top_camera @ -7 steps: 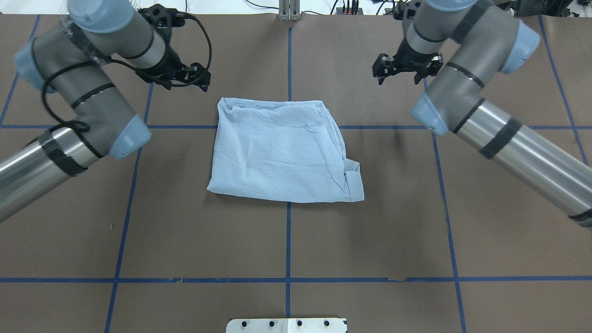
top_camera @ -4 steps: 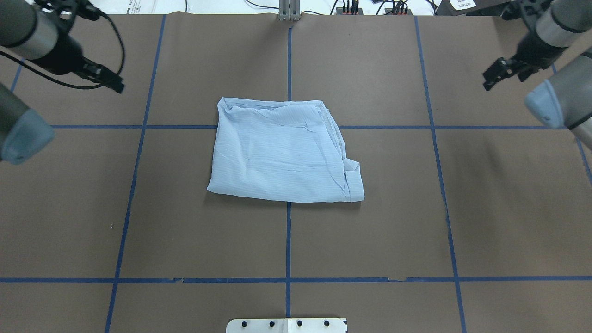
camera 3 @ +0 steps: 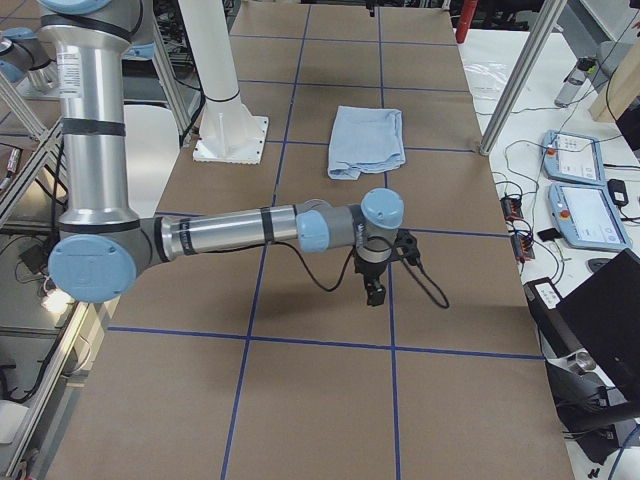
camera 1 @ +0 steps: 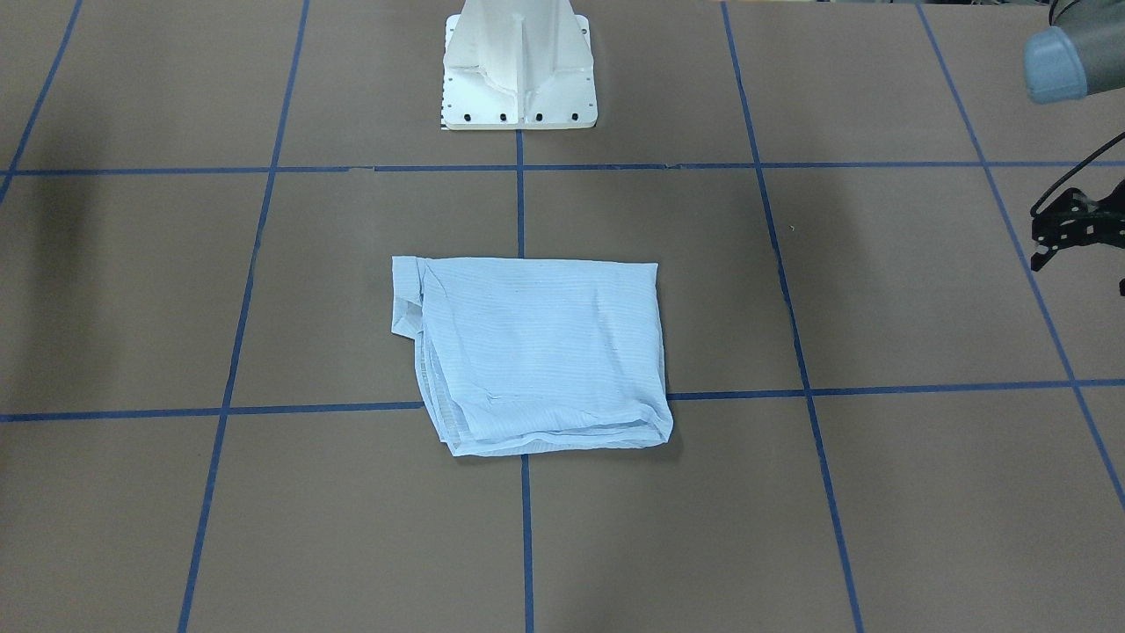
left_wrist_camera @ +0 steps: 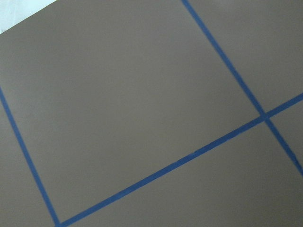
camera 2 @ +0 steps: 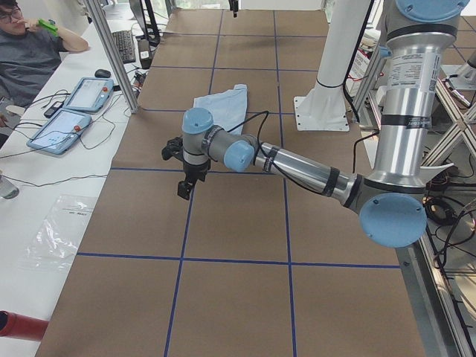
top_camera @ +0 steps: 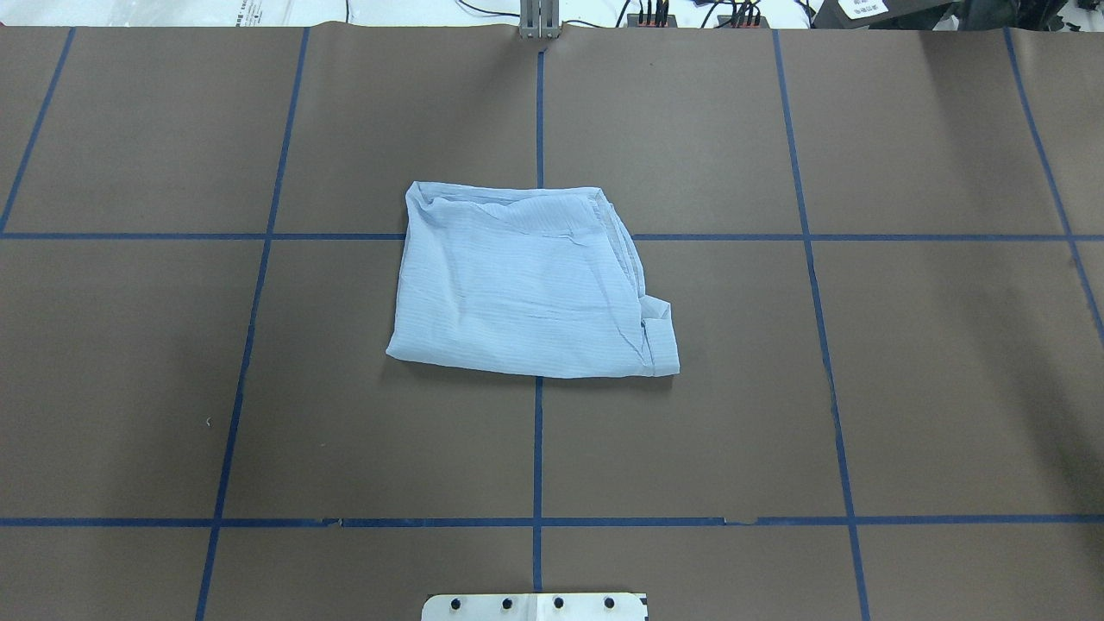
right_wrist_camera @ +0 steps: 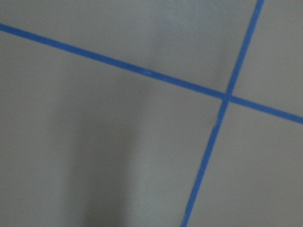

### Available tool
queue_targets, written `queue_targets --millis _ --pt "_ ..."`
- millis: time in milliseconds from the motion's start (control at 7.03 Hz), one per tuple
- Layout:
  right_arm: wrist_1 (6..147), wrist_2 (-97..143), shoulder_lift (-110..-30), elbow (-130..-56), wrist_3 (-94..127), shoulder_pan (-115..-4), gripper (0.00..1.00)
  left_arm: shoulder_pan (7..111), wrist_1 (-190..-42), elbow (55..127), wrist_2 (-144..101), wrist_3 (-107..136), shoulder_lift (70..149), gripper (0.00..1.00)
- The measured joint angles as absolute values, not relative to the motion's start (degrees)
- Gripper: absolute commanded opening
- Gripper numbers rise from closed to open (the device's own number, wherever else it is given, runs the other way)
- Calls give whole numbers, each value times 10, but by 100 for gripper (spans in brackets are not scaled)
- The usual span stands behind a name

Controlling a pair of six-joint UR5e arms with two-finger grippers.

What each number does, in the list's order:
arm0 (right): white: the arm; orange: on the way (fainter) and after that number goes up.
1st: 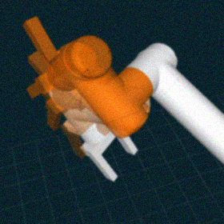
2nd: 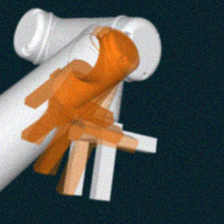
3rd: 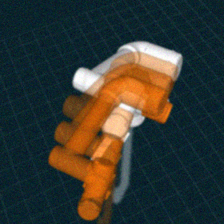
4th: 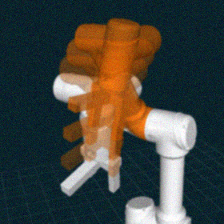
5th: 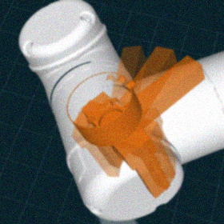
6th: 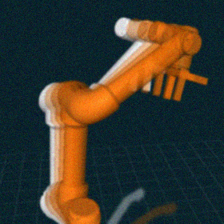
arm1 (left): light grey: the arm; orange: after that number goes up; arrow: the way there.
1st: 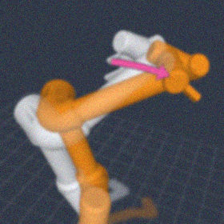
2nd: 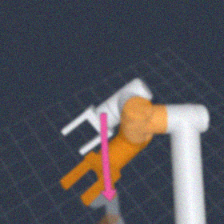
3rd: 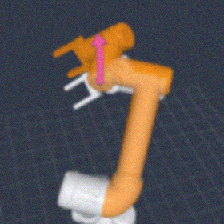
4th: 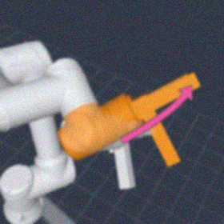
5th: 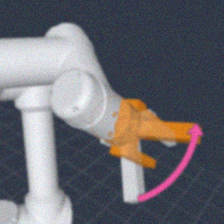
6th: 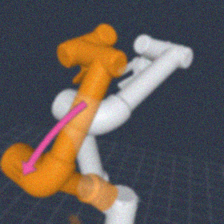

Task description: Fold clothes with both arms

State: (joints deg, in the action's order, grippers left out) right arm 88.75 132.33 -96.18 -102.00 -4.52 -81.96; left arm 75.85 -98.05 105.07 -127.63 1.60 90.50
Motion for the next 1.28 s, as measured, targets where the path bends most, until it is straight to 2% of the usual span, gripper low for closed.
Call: queue_targets --millis 142,427,1280 --pt "891 1325 -1002 -1038 -46 -847 100 785 -982 1052 -1281 12 862 100" --pt "891 1325 -1030 -1049 -26 -875 100 853 -978 1059 -1284 7 805 100" --pt "884 1326 -1033 -1050 6 -879 100 878 -926 1045 -1367 10 794 100"
